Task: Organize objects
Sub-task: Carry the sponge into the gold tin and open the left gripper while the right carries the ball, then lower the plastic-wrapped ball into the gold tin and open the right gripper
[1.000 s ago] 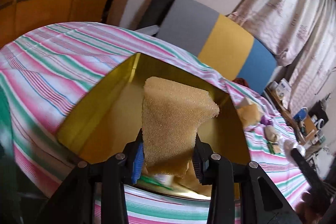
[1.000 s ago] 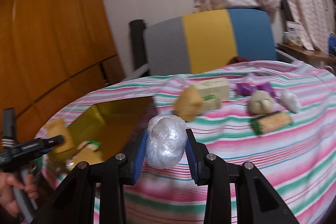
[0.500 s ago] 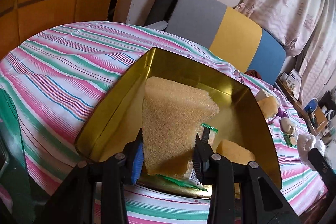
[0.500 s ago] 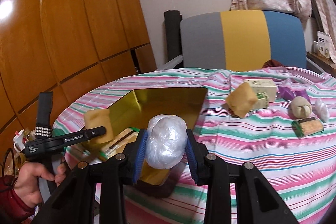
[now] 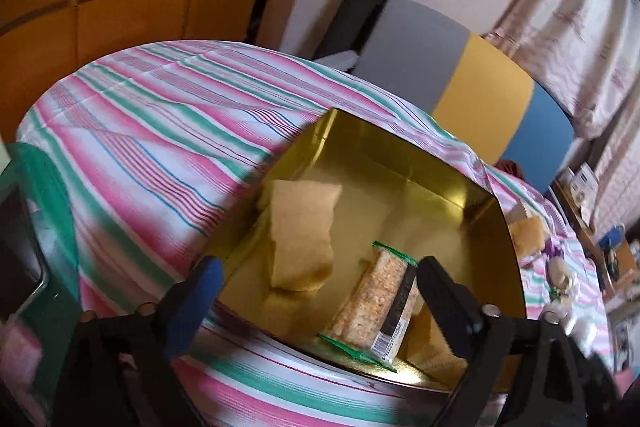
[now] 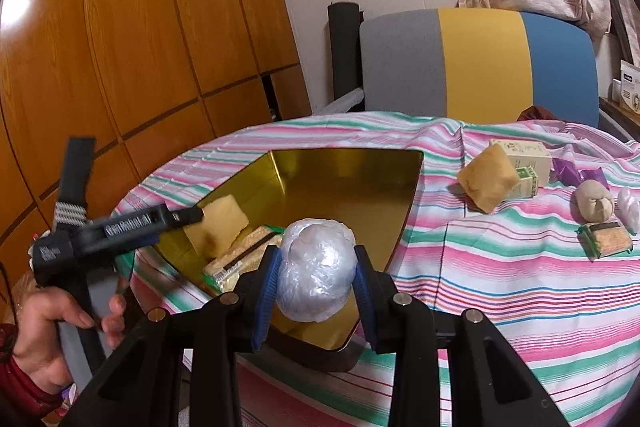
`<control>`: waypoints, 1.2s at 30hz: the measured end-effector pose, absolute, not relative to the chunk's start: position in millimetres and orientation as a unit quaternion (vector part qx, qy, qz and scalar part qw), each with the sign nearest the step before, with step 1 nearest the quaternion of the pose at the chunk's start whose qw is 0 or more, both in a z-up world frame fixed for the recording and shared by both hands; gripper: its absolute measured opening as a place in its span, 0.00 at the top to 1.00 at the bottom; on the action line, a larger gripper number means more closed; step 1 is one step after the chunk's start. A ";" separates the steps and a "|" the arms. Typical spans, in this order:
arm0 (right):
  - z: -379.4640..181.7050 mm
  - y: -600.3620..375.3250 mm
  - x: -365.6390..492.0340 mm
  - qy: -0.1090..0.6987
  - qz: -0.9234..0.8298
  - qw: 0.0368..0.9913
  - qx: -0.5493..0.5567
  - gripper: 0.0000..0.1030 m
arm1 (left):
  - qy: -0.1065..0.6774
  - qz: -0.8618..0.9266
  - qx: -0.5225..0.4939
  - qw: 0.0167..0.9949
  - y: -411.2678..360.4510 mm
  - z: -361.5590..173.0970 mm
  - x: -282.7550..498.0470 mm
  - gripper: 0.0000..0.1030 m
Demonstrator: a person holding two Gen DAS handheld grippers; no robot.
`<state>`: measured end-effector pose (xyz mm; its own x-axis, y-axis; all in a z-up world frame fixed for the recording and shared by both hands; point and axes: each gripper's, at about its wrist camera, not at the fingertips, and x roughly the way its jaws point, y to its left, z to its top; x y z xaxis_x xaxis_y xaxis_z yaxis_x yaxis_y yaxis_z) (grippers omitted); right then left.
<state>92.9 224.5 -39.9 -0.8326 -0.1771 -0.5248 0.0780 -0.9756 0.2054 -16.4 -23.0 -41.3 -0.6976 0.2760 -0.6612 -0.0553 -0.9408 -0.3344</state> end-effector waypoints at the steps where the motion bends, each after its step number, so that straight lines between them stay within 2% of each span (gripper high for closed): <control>1: -41.5 223.4 91.2 -0.087 -0.952 0.068 0.285 0.66 | -0.151 0.909 -0.377 0.088 -24.1 -39.3 -15.9 0.02; 21: -56.2 210.0 26.5 -0.066 -0.941 0.049 0.329 0.65 | -0.178 0.902 -0.388 0.068 -26.1 -29.7 -7.3 0.00; 23: -58.9 209.8 21.6 -0.065 -0.938 0.046 0.336 0.63 | -0.178 0.901 -0.388 0.070 -24.9 -30.1 -5.7 0.00; 27: -64.4 211.0 14.7 -0.060 -0.934 0.022 0.351 0.54 | -0.176 0.901 -0.391 0.072 -21.9 -30.2 -4.3 0.00; 36: -62.3 220.9 31.0 -0.089 -0.937 0.020 0.338 0.53 | -0.175 0.898 -0.397 0.077 -16.1 -32.3 -1.5 0.00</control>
<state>31.0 220.9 -62.3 -0.7711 -0.0971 -0.6293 -0.0227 -0.9835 0.1796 -1.5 -16.1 -32.3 -0.6725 0.2776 -0.6861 0.0000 -0.9270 -0.3751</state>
